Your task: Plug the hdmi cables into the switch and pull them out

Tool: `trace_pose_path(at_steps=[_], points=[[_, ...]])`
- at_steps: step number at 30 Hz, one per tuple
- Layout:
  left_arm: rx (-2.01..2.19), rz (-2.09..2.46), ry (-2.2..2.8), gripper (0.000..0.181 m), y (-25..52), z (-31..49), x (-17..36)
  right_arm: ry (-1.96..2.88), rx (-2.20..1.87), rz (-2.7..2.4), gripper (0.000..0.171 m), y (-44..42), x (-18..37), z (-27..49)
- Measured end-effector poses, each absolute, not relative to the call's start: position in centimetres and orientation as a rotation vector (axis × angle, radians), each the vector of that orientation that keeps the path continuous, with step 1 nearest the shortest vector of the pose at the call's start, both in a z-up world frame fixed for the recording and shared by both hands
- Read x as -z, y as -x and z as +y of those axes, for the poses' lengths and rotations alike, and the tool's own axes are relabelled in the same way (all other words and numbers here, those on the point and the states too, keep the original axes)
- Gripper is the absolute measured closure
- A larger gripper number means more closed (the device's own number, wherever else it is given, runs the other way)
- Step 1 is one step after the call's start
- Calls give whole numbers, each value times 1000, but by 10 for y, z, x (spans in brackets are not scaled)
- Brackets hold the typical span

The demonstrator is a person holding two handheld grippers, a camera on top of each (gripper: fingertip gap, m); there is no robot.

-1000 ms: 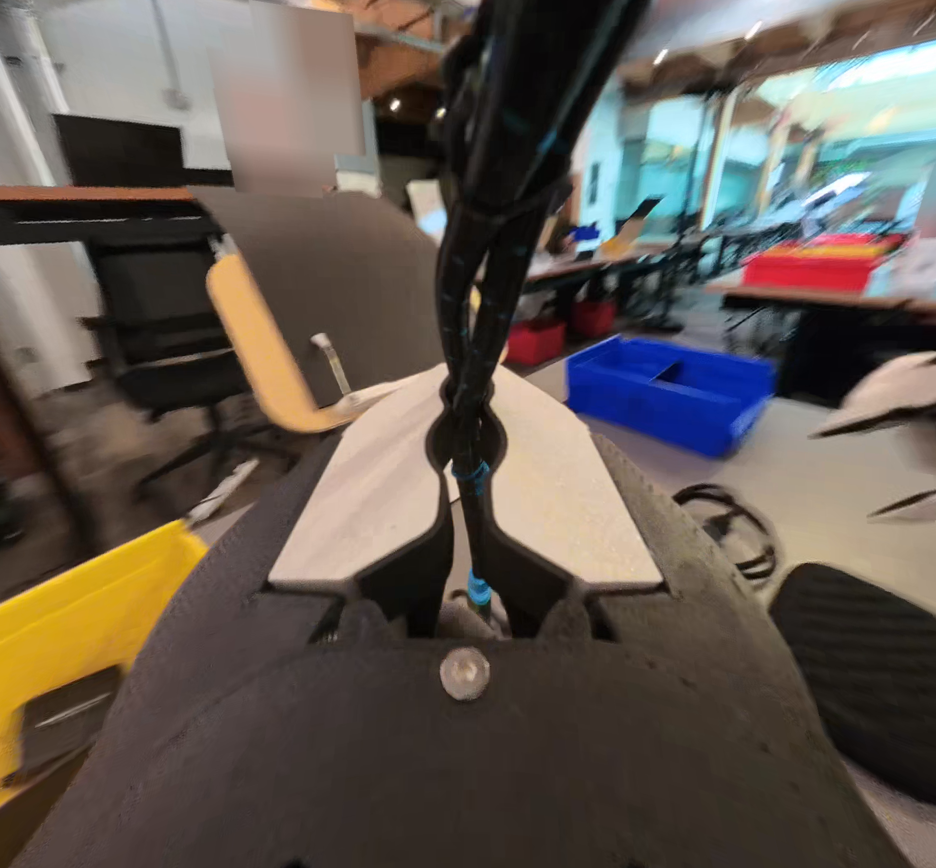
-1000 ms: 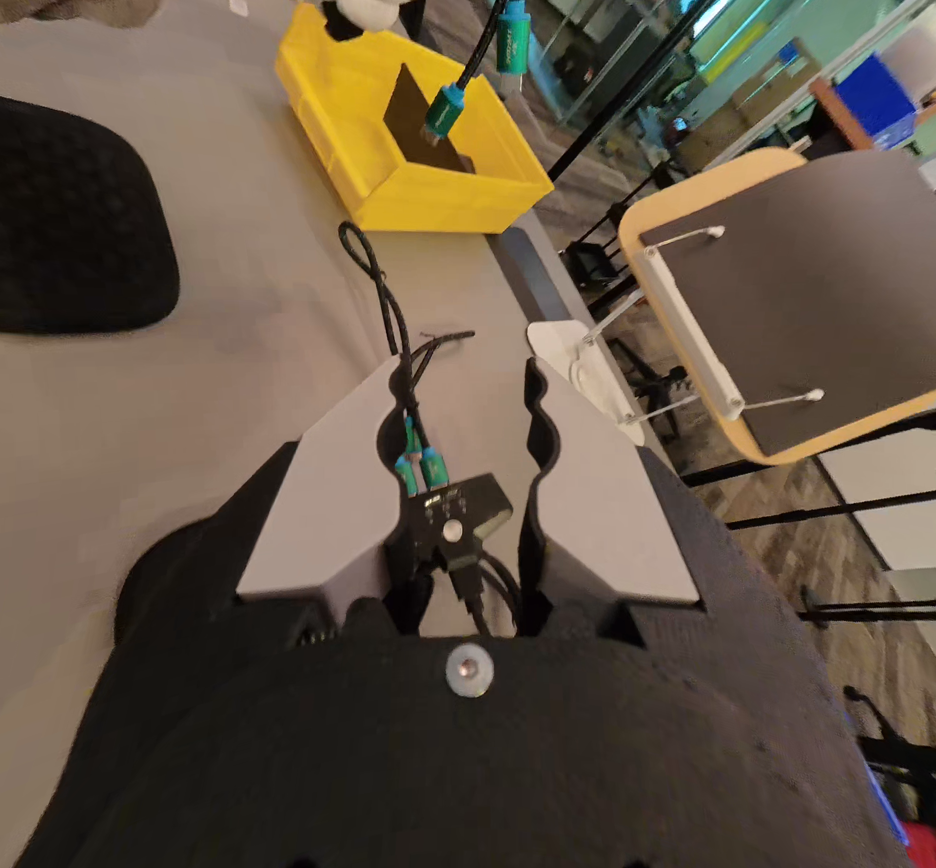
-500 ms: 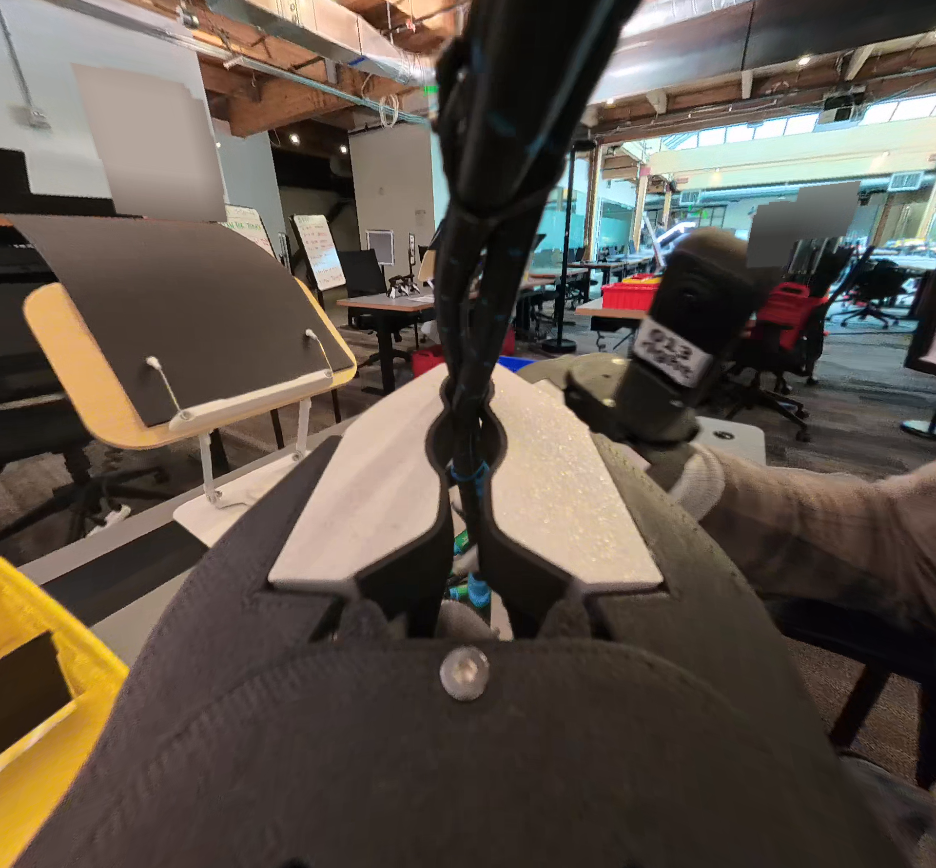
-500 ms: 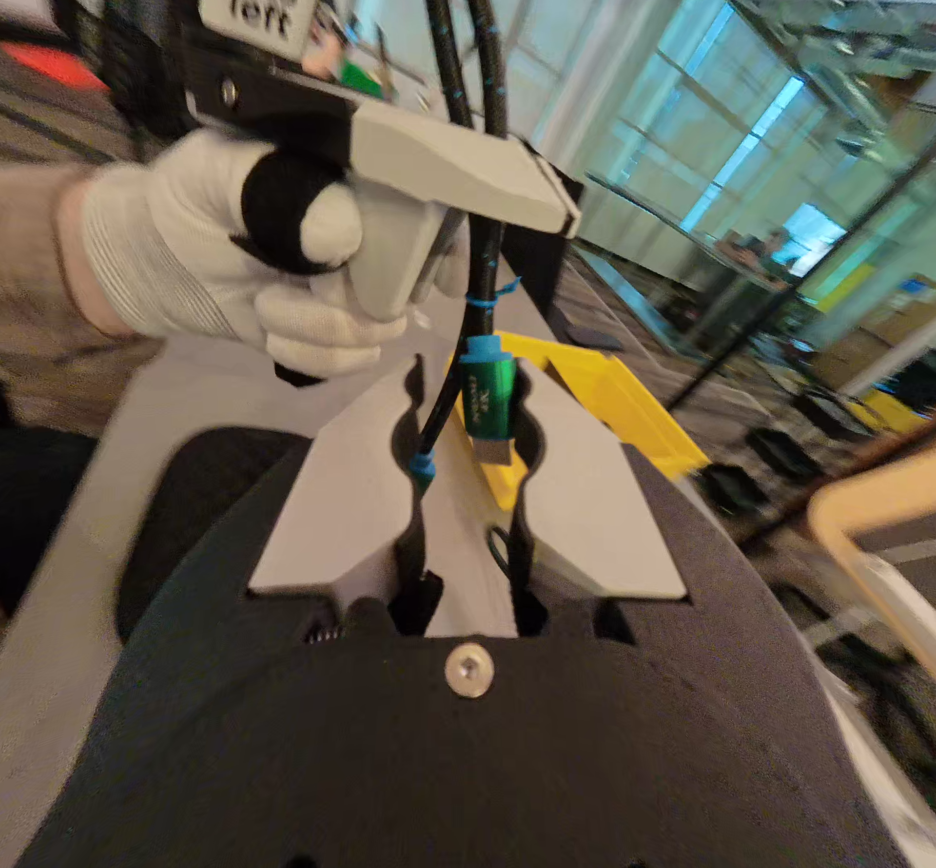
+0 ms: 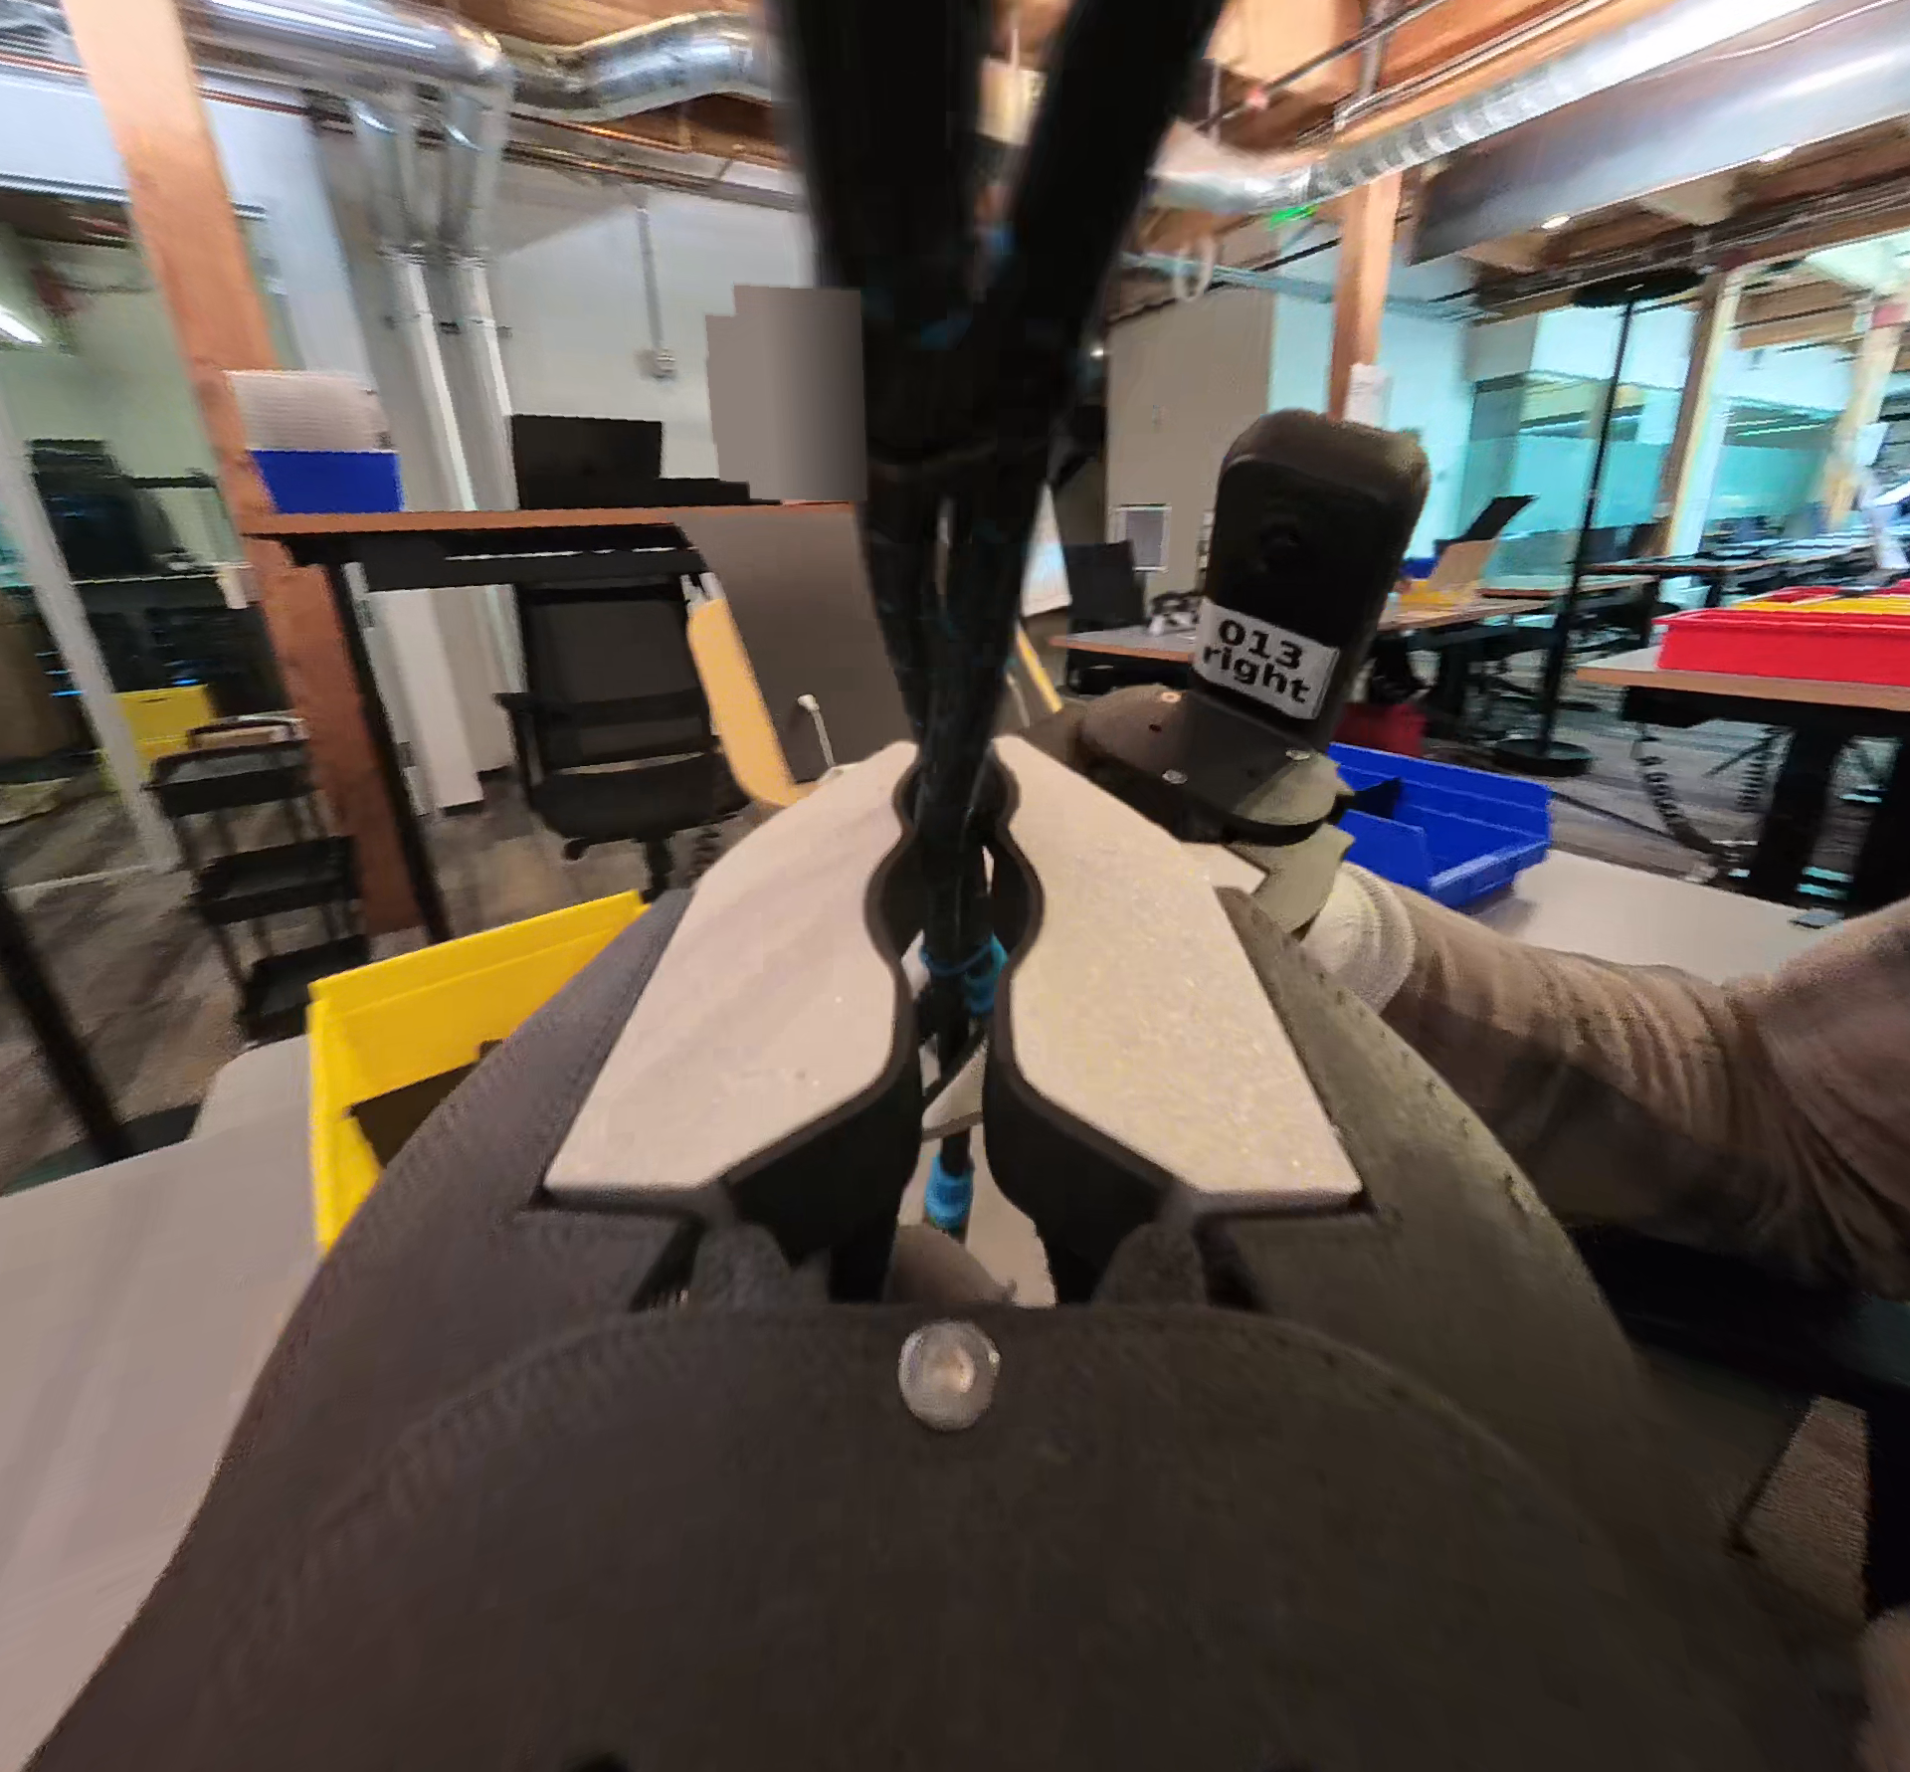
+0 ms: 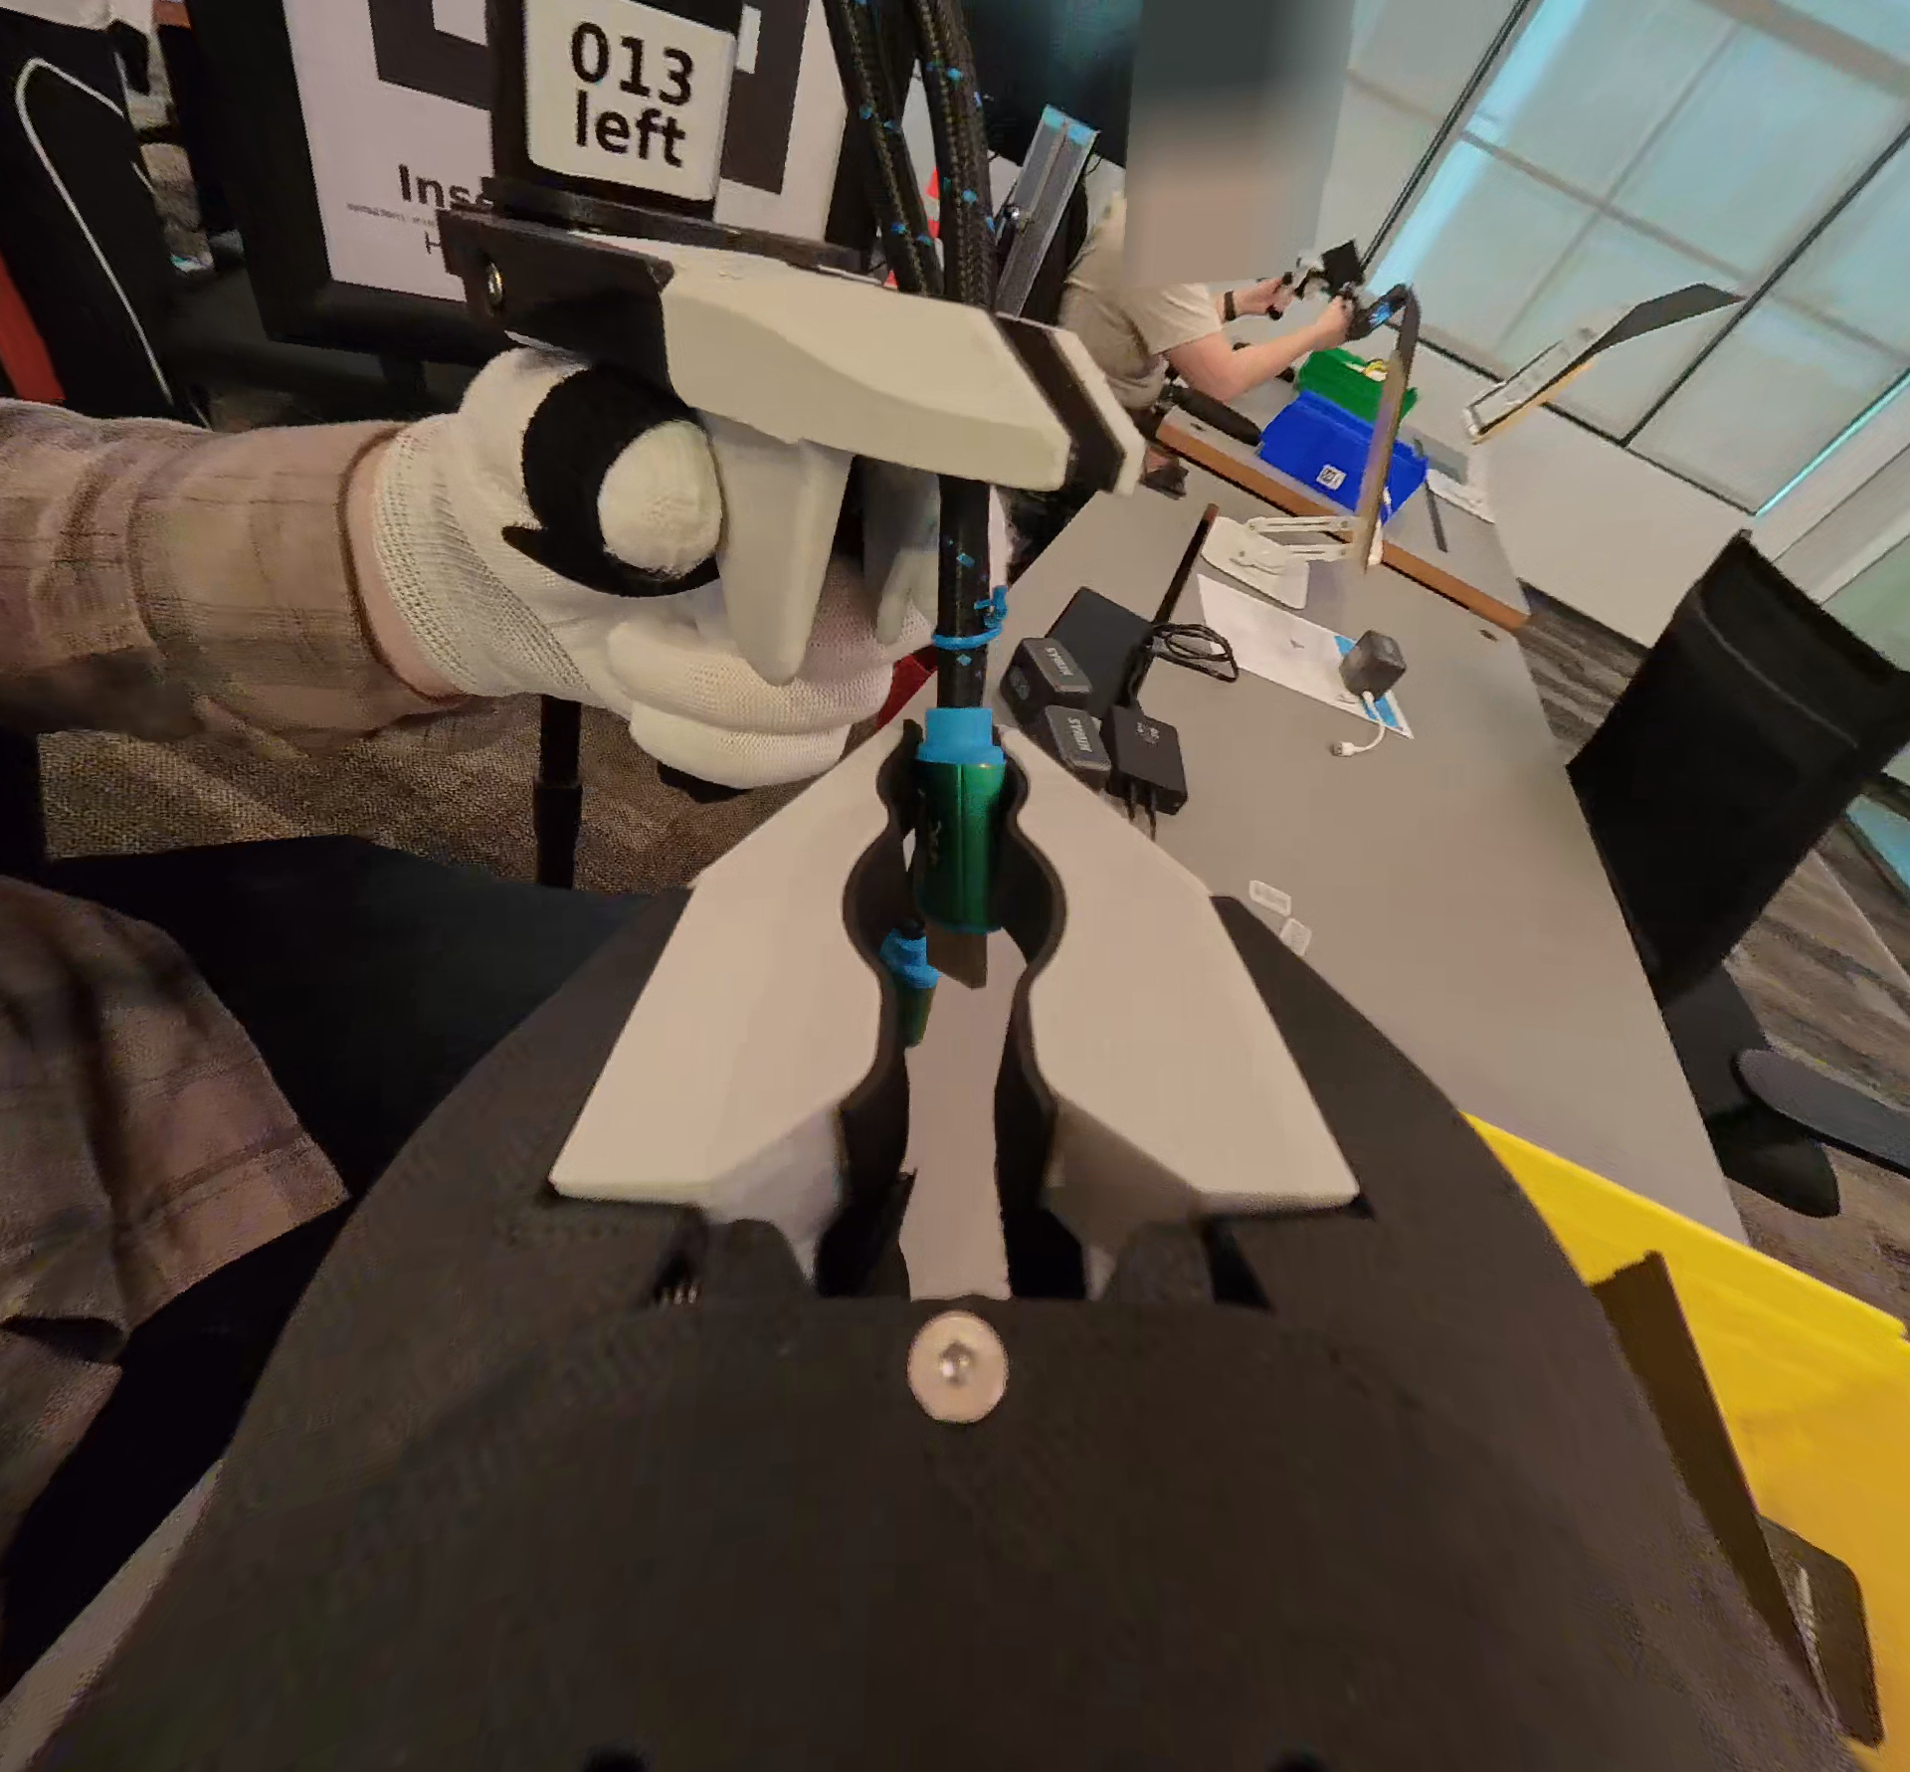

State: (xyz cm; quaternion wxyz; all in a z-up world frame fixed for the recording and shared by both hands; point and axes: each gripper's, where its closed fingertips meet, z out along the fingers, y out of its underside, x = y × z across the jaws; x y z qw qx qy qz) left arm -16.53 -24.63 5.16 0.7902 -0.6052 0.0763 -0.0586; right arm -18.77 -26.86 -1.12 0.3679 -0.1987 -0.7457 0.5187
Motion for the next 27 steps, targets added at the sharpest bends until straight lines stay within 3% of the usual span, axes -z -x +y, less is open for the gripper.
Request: trace_pose_path(at_steps=[8, 12, 18, 20, 22, 25, 27], points=[[56, 244, 1383, 159, 170, -237, -42, 646, -1274, -1846, 164, 183, 10, -239], [240, 268, 1408, 150, 156, -202, -26, 736, -1193, -1748, 165, 161, 0, -190], [496, 369, 1371, 142, 102, -150, -18, 849, -927, -1811, 164, 113, 32, -148], [555, 449, 1377, 145, 74, -136, -13, 876, -876, -1795, 165, 96, 36, -142], [615, 525, 1335, 169, 47, -128, -12, 940, -859, -1771, 165, 79, 38, -135], [679, 534, 1348, 170, 20, -108, -9, 1037, -835, -1682, 164, 50, 39, -114], [768, 473, 1320, 170, 10, -98, -15, 1066, -784, -1573, 152, 29, 31, -98]])
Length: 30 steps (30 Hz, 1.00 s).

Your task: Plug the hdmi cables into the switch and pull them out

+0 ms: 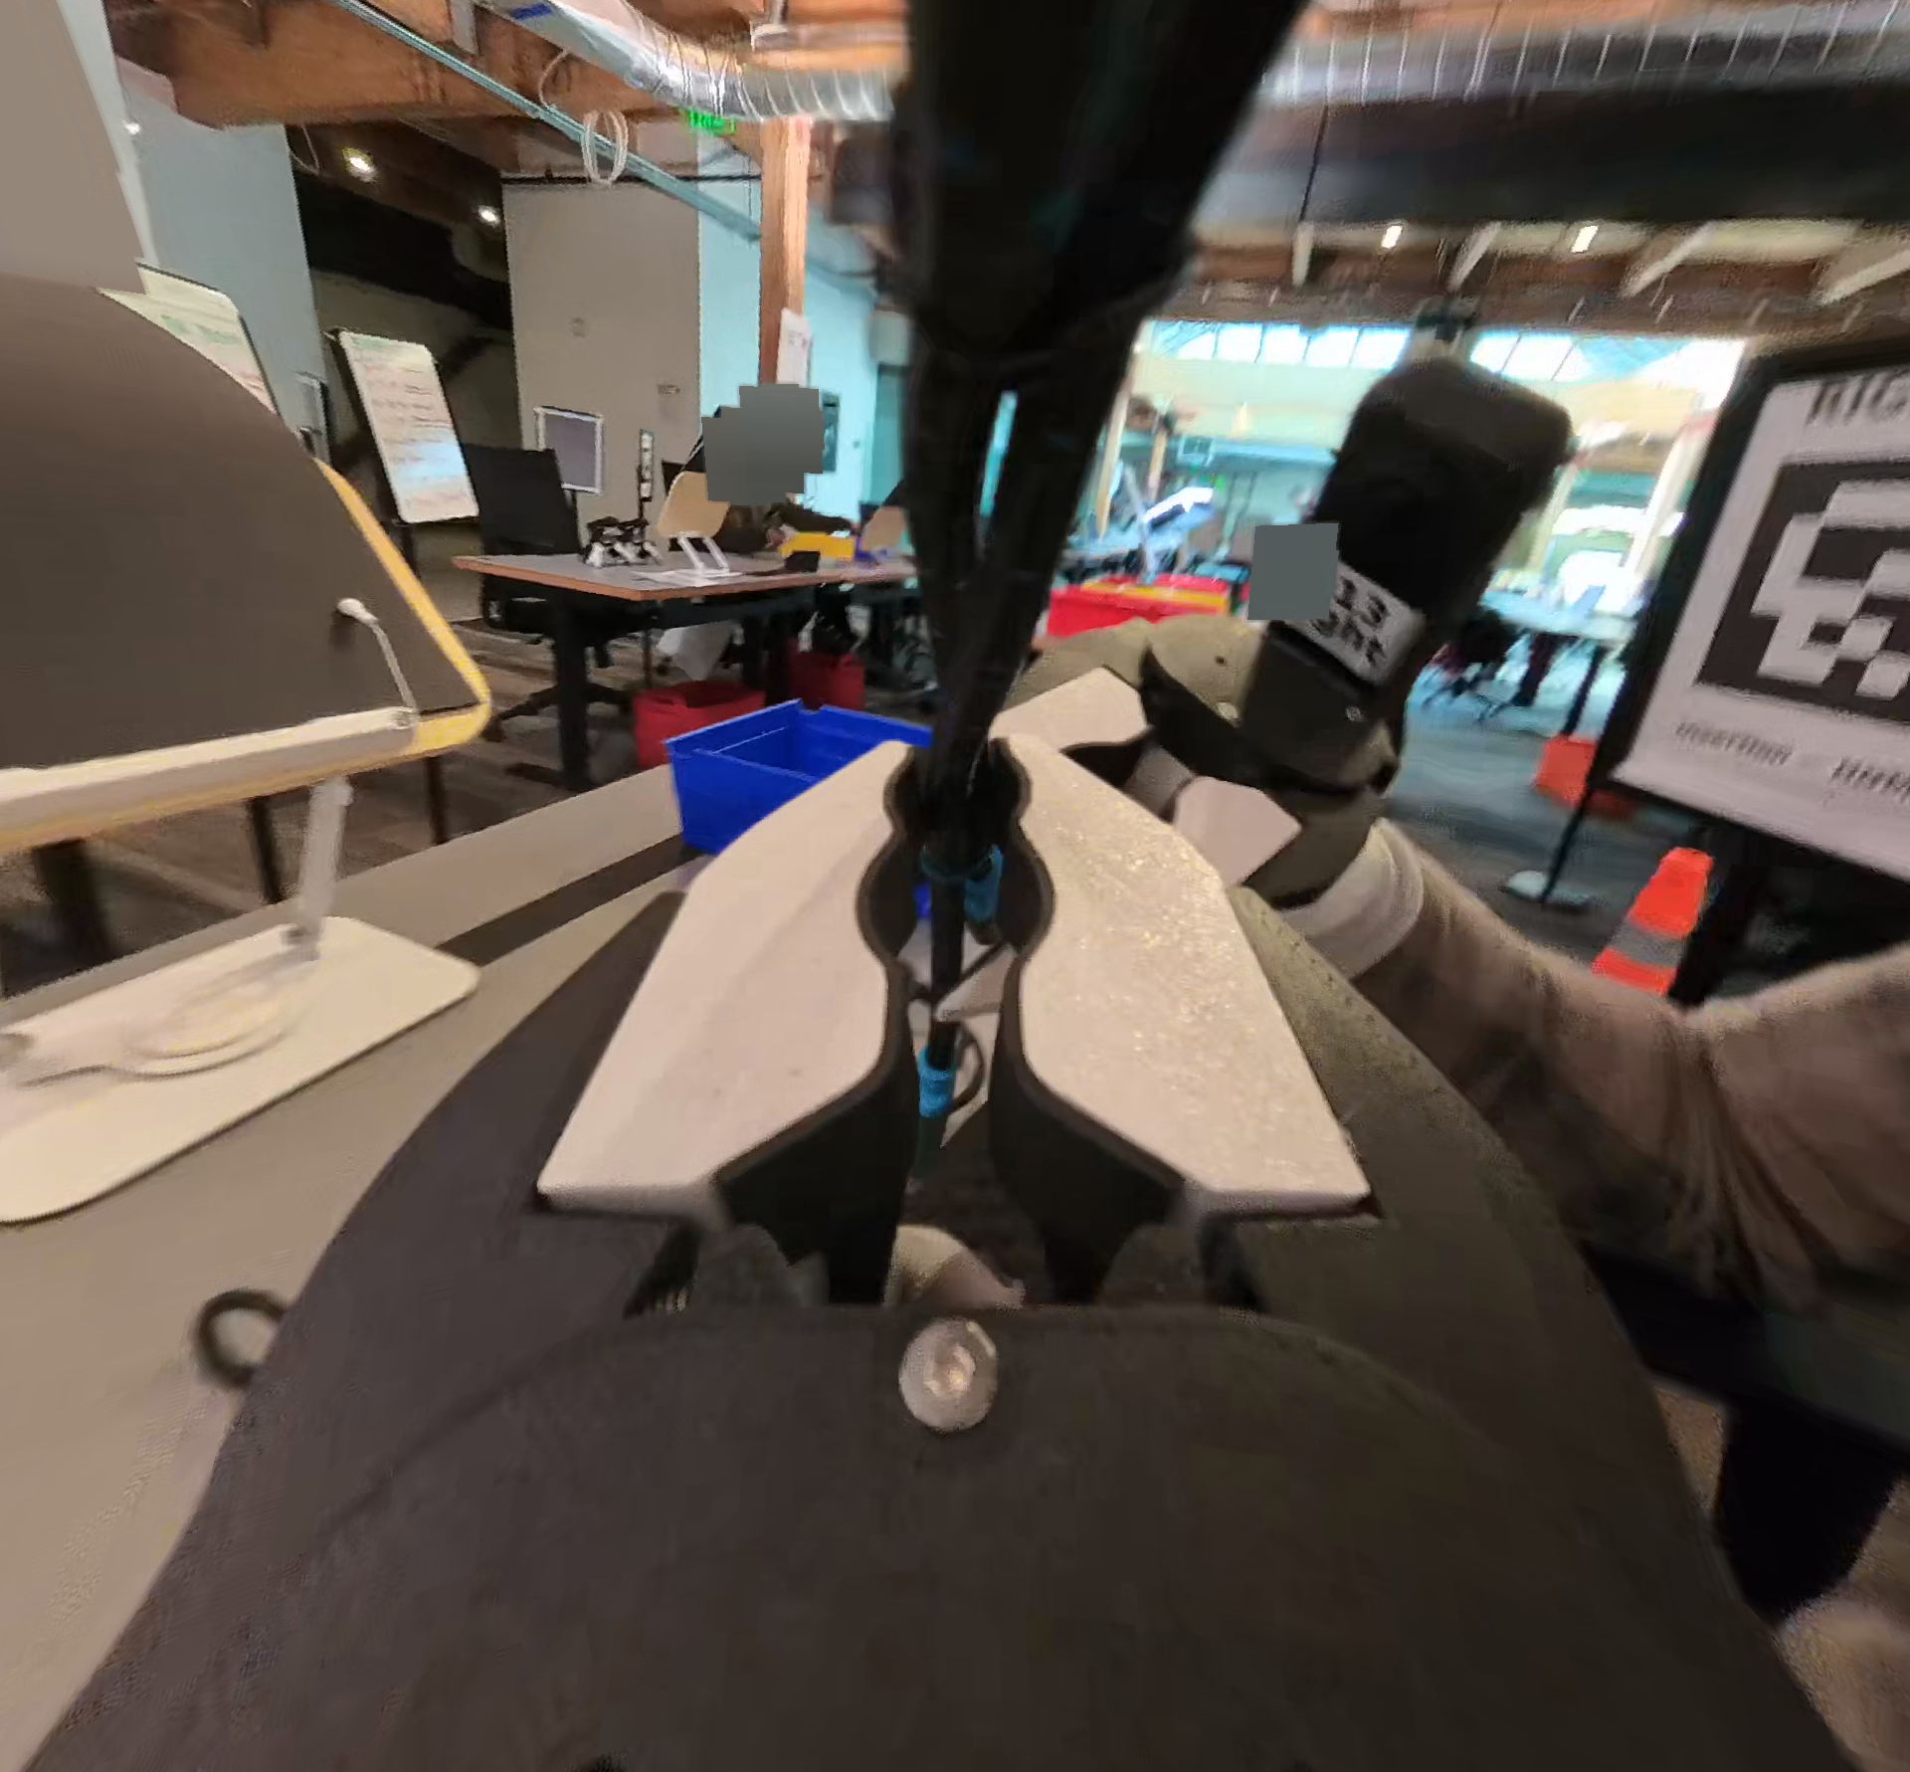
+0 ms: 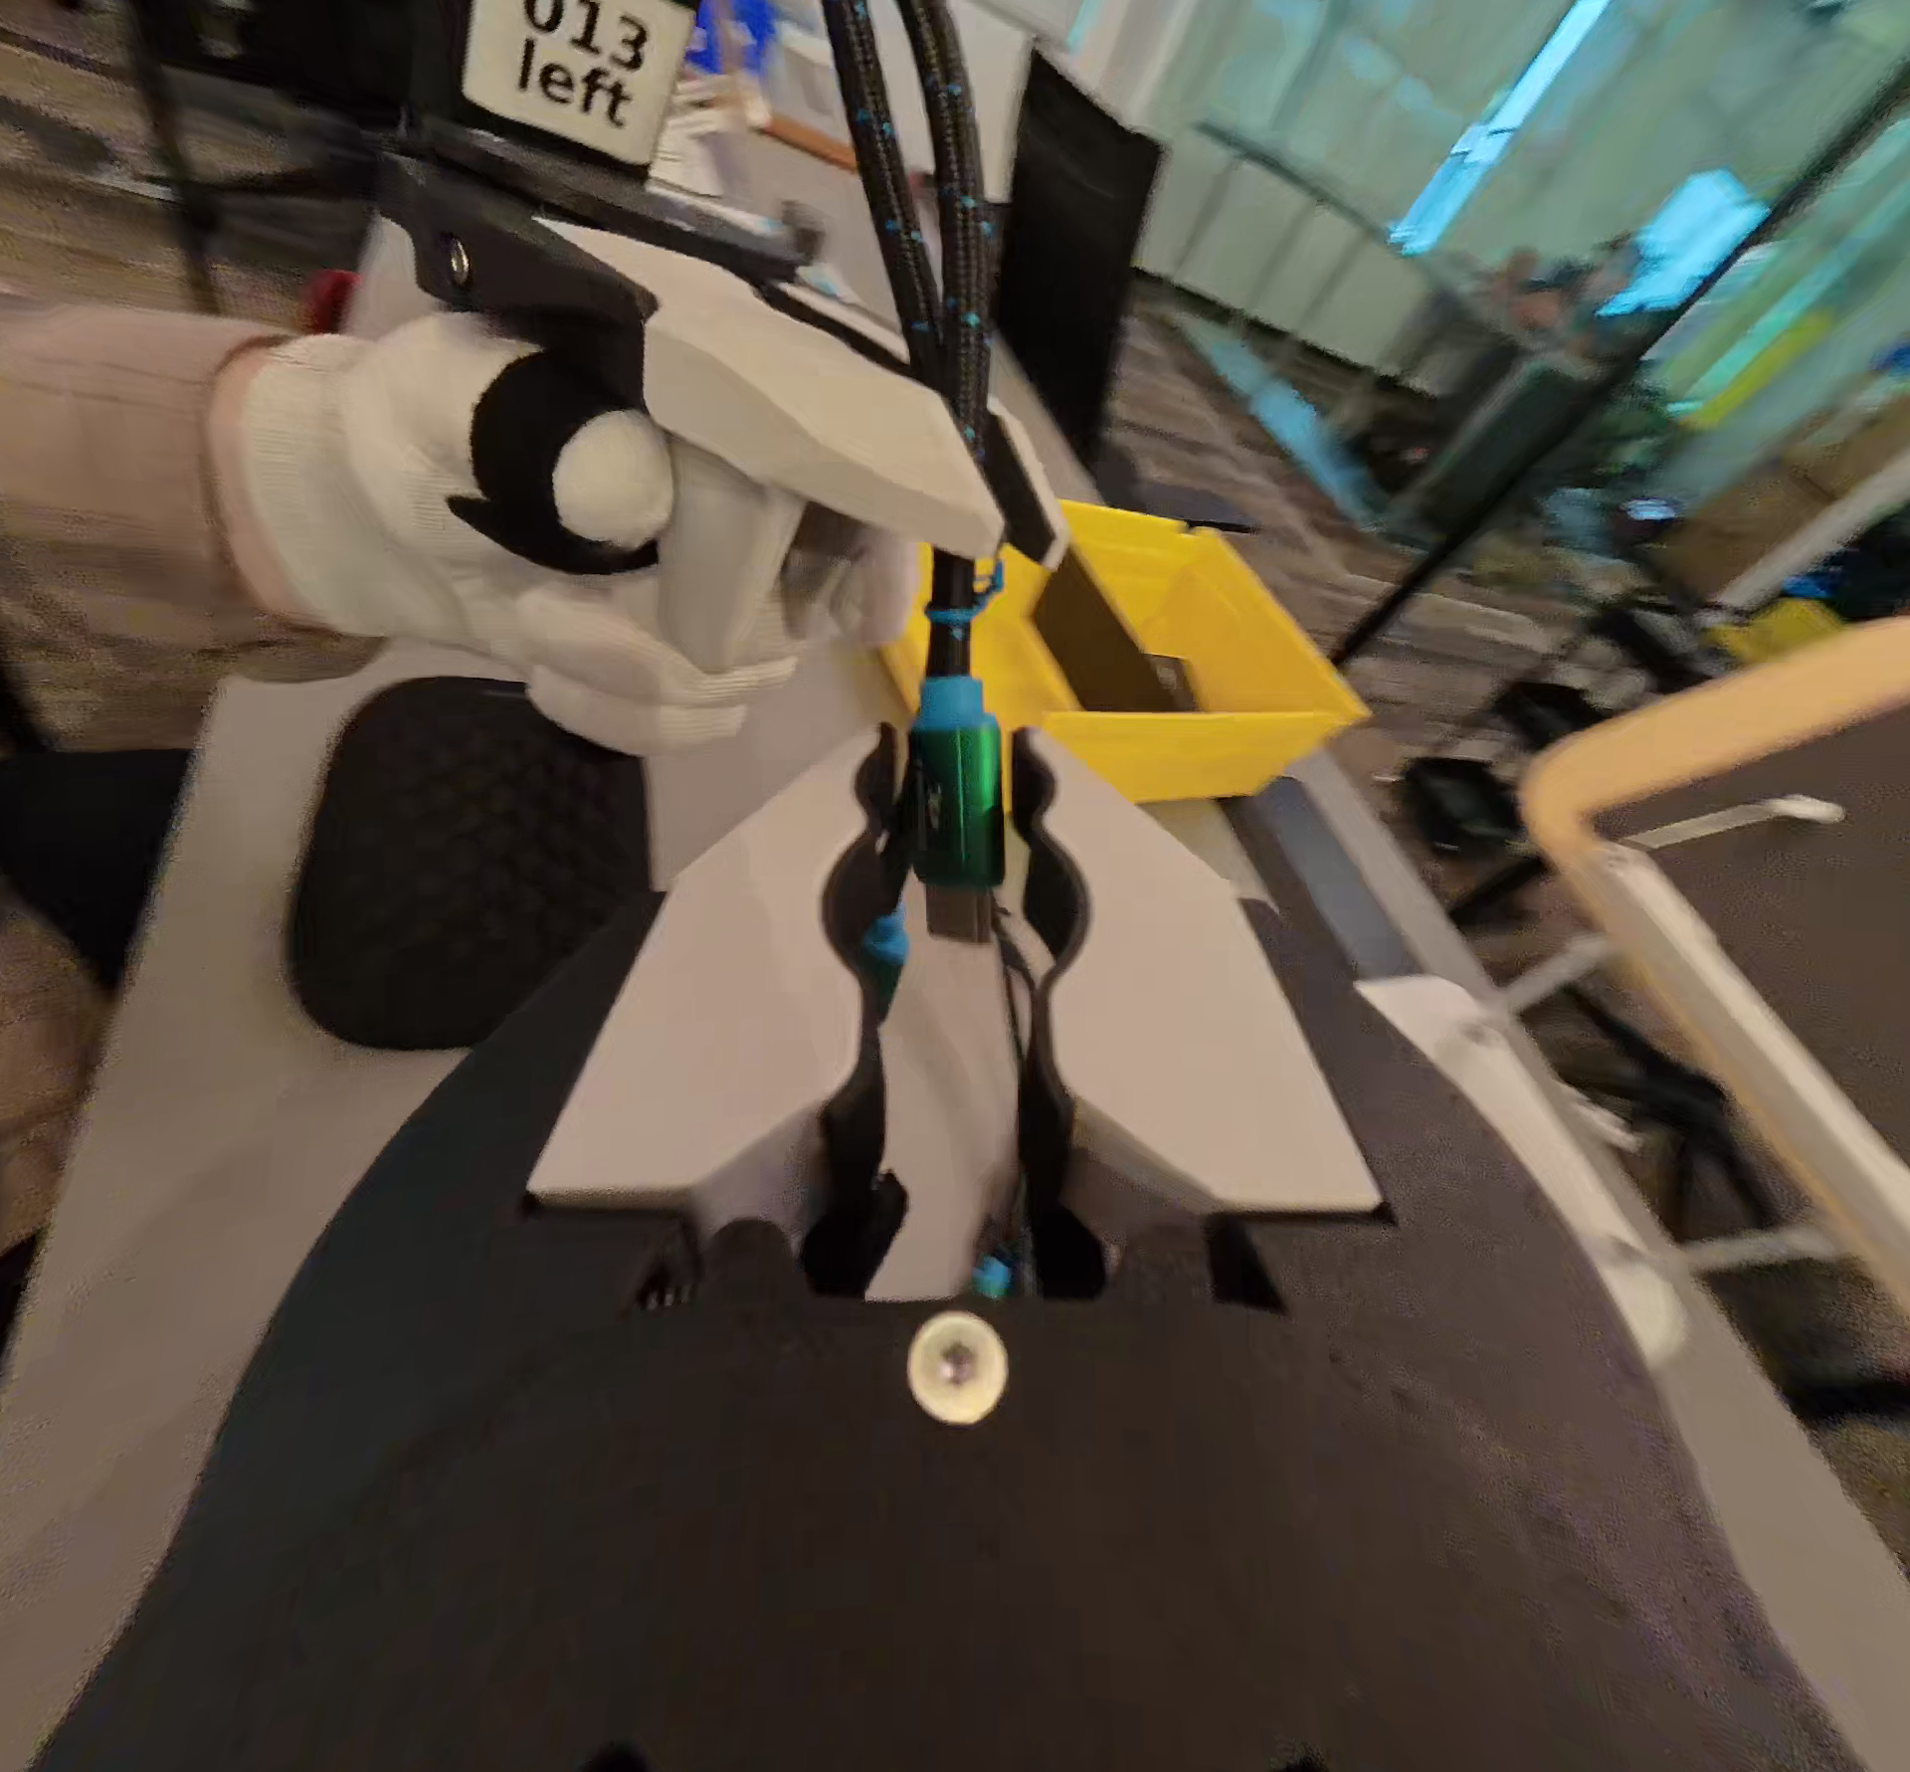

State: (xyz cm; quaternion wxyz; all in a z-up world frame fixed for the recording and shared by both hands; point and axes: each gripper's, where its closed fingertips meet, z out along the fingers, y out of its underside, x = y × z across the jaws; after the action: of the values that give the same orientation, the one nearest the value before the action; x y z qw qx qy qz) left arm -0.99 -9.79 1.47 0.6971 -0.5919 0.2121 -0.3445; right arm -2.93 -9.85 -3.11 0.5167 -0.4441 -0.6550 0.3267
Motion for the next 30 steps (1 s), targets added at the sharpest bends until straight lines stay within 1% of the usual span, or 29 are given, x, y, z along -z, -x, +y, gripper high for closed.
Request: trace_pose_path(at_steps=[1, 2, 5, 8, 13, 15, 18, 21, 25, 30], points=[[823, 435, 1319, 170, 7, -93, -17, 1059, -718, -1535, 142, 18, 26, -91], [877, 384, 1315, 171, 6, -87, -20, 1040, -630, -1504, 139, 6, 21, -84], [1087, 244, 1293, 171, 3, -75, -28, 994, -319, -1422, 137, -30, 8, -64], [1198, 181, 1294, 170, -6, -67, -30, 908, 15, -1372, 134, -56, -2, -53], [1284, 109, 1307, 170, -23, -63, -28, 746, 367, -1353, 130, -65, -4, -55], [1311, 85, 1312, 170, -24, -64, -27, 650, 480, -1344, 132, -63, -5, -57], [1326, 41, 1320, 170, -20, -66, -25, 590, 529, -1316, 140, -54, -7, -60], [1343, 9, 1321, 170, -16, -68, -22, 538, 537, -1301, 157, -42, -8, -65], [1326, -22, 1319, 171, -3, -72, -22, 542, 425, -1304, 158, -29, -8, -67], [1225, 52, 1346, 156, 2, -84, -28, 601, 178, -1261, 160, -26, -28, -67]])
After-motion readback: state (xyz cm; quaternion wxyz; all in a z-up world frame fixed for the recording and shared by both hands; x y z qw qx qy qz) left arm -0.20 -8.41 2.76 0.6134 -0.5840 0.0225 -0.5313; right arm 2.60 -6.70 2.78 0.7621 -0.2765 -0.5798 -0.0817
